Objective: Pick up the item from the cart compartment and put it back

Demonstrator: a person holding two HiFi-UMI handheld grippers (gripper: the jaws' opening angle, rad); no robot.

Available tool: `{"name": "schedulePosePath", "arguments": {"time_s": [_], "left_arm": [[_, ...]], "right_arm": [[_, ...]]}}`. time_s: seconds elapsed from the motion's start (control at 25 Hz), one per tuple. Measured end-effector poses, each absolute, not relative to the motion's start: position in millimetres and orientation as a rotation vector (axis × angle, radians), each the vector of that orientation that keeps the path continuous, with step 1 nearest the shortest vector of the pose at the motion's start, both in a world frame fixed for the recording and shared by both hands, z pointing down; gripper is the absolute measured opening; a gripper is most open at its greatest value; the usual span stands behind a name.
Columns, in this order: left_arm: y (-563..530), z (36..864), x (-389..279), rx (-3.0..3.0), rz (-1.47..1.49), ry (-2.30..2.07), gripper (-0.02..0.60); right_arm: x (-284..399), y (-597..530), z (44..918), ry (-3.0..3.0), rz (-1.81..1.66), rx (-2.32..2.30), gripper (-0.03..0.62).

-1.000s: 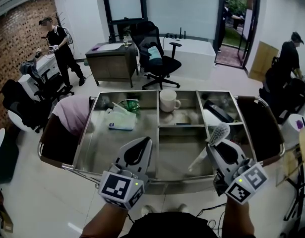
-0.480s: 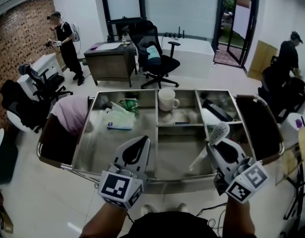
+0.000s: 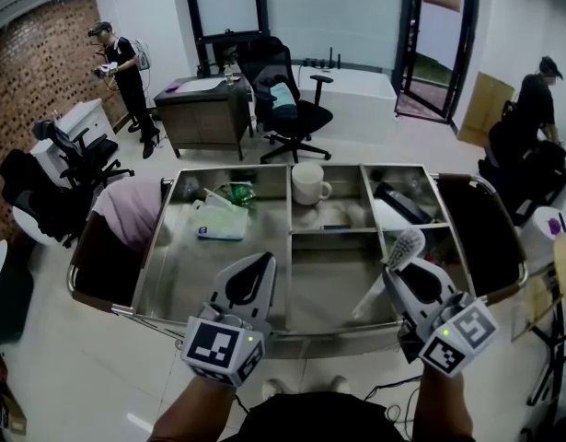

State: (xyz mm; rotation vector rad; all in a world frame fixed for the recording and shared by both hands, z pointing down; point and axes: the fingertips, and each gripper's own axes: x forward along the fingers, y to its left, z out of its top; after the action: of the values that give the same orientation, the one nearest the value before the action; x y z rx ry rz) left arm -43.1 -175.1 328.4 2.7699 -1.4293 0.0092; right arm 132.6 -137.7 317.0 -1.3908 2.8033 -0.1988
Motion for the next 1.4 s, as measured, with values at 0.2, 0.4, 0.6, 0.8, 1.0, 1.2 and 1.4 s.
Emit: {"name": "schedulePosePath", "arguments": {"time_s": [0.2, 0.4, 0.6, 0.8, 1.0, 1.2, 1.4], "left_arm": [[-178, 329, -43, 2.772, -0.018, -1.434, 0.0], [-180, 330, -44, 2.767, -0.006, -1.443, 0.0], [-182, 329, -46, 2.771, 0.0, -1.452, 0.0], [-181, 328, -47, 2.762, -0.002, -1.454, 0.0], [-182, 329, -52, 2.765, -0.009, -1.471, 0.0], [-183, 332, -56, 2.756, -0.009, -1.478, 0.0], [-184, 332, -57, 2.753, -0.002, -1.48, 0.0]], "right_arm": [[130, -140, 327, 2.856, -0.201, -1.396, 0.097], [125, -145, 342, 2.975, -0.165, -1.439, 0.097], [113, -156, 357, 3.105, -0.156, -1.469, 0.097], [101, -168, 367, 3.151, -0.137, -1.481, 0.098], [89, -181, 376, 3.18, -0.148, -1.472, 0.098], [79, -196, 386, 3.231, -0.171, -1.461, 0.098], [68, -206, 397, 3.277, -0.206, -1.444, 0.098]]}}
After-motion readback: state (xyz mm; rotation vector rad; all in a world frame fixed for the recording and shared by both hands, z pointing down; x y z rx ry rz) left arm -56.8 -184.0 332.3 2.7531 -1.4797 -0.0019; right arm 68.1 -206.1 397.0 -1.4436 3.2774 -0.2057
